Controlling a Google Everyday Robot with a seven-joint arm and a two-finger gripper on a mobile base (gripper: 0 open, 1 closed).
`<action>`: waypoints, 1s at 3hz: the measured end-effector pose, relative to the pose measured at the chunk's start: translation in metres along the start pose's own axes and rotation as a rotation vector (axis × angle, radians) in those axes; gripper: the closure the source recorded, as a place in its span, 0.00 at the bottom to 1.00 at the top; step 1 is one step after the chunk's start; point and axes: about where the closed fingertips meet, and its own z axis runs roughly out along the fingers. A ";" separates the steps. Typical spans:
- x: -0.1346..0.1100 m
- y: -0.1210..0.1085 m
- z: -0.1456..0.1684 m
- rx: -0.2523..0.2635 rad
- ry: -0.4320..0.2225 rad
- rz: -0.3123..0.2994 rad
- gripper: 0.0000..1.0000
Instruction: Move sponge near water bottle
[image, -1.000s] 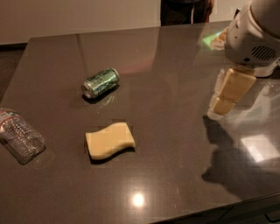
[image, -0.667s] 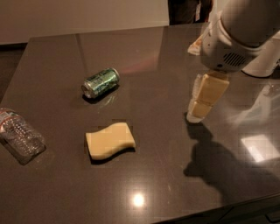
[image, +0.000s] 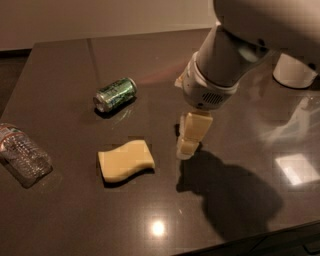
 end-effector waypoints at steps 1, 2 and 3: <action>-0.018 0.012 0.029 -0.036 -0.012 -0.040 0.00; -0.032 0.022 0.049 -0.068 -0.025 -0.065 0.00; -0.048 0.032 0.059 -0.088 -0.048 -0.082 0.00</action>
Offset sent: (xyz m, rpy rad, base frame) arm -0.0178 0.0715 -0.0616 0.0187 0.0784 0.1287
